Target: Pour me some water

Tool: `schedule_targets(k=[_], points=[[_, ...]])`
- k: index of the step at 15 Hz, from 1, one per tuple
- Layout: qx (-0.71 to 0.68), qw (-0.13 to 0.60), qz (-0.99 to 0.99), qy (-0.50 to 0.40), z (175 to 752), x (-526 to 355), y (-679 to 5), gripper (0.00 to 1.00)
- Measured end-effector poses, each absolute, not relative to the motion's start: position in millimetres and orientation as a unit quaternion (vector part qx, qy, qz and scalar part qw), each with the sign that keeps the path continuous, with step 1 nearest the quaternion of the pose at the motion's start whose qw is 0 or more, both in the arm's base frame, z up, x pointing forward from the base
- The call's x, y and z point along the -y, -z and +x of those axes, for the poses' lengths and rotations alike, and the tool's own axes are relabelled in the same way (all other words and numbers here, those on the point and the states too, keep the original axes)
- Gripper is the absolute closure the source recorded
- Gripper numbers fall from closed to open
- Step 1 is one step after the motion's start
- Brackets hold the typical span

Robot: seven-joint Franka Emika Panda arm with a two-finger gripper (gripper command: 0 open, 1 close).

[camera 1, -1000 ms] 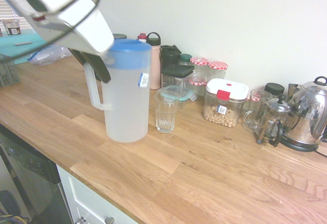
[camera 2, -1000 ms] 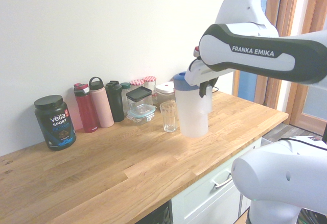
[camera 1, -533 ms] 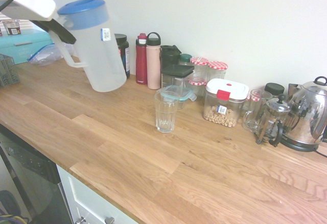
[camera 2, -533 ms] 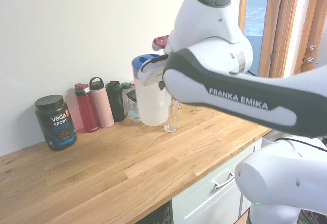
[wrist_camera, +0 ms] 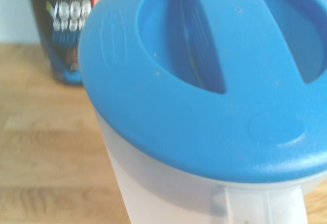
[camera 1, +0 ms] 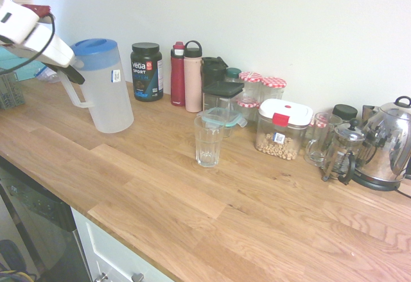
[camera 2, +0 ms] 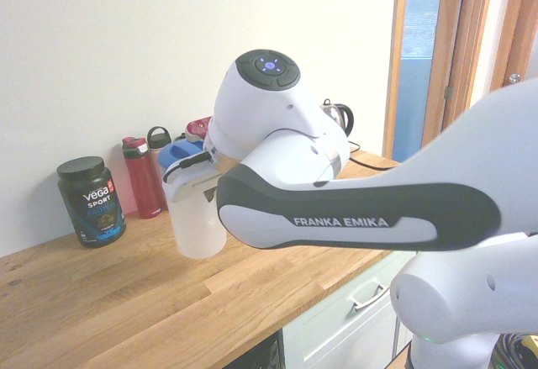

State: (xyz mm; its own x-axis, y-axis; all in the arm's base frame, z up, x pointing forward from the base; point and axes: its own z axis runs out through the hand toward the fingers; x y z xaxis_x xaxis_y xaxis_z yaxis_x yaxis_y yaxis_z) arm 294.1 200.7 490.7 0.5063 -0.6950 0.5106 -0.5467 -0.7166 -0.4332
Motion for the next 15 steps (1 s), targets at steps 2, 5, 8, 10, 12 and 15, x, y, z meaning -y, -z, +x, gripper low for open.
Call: schedule_targets(k=[2, 5, 8, 10, 12, 15], points=[[-0.358, 0.108, -0.867, 0.328, 308, -202, -476, 1.00], [-0.357, 0.106, -0.871, 0.321, 323, -205, -460, 1.00], [-0.355, 0.102, -0.872, 0.322, 332, -209, -454, 0.00], [-0.352, 0.099, -0.874, 0.322, 336, -212, -455, 0.00], [-0.350, 0.097, -0.874, 0.322, 338, -213, -455, 0.00], [-0.354, 0.094, -0.874, 0.319, 339, -213, -451, 0.00]])
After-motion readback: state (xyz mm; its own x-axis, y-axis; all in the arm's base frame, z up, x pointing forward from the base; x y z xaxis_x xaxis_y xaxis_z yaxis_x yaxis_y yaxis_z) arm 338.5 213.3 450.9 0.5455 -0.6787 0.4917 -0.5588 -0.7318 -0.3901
